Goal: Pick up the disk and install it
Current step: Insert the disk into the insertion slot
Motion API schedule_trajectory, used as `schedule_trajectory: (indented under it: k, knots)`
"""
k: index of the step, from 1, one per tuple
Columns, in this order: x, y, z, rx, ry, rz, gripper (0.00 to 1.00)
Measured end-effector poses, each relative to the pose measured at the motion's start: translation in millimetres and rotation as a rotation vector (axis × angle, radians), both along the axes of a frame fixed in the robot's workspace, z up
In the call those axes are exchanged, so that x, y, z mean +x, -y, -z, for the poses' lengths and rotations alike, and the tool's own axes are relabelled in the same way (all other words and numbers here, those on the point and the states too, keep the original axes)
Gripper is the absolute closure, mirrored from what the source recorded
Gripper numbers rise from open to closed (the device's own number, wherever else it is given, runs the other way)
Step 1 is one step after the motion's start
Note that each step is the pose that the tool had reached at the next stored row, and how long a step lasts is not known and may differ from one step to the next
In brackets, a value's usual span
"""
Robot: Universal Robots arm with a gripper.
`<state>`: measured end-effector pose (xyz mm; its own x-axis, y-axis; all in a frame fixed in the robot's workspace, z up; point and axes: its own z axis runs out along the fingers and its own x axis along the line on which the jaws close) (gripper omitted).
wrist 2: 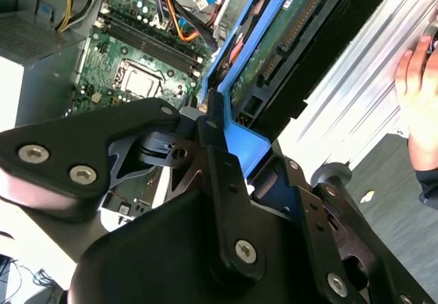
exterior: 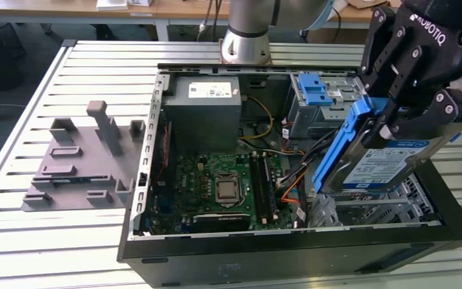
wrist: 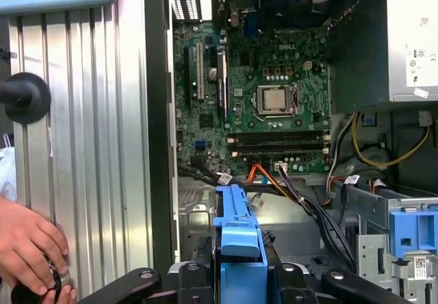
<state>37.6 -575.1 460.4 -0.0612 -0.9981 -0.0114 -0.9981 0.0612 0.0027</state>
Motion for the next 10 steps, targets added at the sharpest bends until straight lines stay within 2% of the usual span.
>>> schedule_trajectory:
  k: [4,10]
  knots:
    - [4.6,0.0,1.6,-0.0001,0.0,0.0,0.63]
    - [6.3,0.0,1.8,0.0002,0.0,0.0,0.63]
